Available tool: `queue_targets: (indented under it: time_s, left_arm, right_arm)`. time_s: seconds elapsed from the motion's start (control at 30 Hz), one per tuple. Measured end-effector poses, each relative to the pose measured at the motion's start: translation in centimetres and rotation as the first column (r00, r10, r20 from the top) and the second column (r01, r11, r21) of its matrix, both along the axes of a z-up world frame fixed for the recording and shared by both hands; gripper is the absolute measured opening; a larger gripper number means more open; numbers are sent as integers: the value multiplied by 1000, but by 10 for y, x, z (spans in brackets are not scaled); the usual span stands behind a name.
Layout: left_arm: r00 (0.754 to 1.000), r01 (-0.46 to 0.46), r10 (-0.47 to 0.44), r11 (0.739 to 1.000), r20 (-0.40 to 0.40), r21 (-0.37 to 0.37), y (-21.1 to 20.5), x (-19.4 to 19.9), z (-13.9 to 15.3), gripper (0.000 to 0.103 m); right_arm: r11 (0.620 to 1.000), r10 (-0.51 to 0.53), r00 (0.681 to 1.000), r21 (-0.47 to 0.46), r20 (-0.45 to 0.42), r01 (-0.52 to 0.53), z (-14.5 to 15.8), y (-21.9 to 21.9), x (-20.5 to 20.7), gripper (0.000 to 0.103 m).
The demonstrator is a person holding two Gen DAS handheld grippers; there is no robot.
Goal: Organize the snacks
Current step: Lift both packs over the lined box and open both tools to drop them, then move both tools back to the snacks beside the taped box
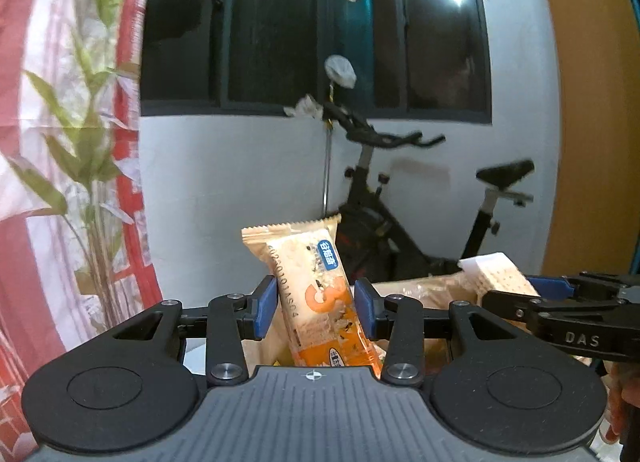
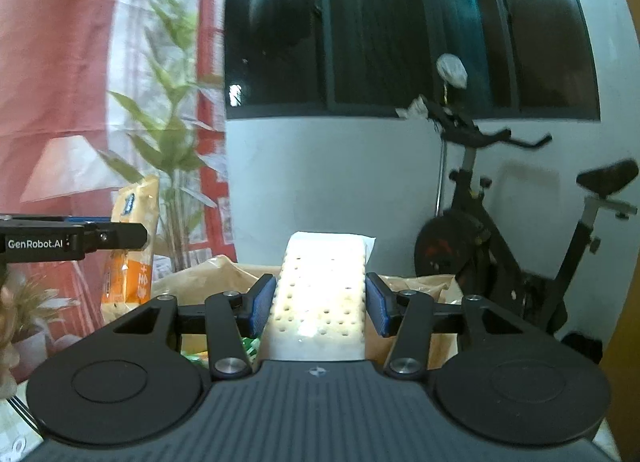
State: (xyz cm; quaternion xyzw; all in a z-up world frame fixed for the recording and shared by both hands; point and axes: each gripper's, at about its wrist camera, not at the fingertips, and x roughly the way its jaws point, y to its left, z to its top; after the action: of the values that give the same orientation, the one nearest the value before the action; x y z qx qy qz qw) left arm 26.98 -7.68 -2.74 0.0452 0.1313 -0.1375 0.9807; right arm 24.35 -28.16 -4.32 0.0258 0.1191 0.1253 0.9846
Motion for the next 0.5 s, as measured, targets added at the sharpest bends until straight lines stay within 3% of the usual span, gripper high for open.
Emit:
queue_targets:
  time_s: [0.13, 0.2, 0.23, 0.33, 0.5]
  left_arm:
    - [999, 31, -29, 999, -45, 41, -10, 19, -11, 46]
    - [997, 41, -38, 998, -64, 39, -10, 25, -16, 66]
    - [998, 33, -31, 999, -63, 37, -8, 24, -18, 70]
    - [998, 18, -16, 1000, -67, 22, 2, 19, -21, 72]
    - [996, 5, -8, 1000, -92, -31, 27, 3, -17, 72]
  right_arm:
    - [999, -37, 997, 31, -62, 39, -11, 0, 26, 51]
    - [998, -47, 993, 36, -106, 51, -19, -1, 35, 51]
    - [998, -46, 990, 39, -132, 52, -22, -3, 38, 53]
    - [998, -54, 985, 36, -161, 61, -29, -6, 38, 61]
    - [999, -36, 989, 29, -145, 41, -27, -11, 23, 63]
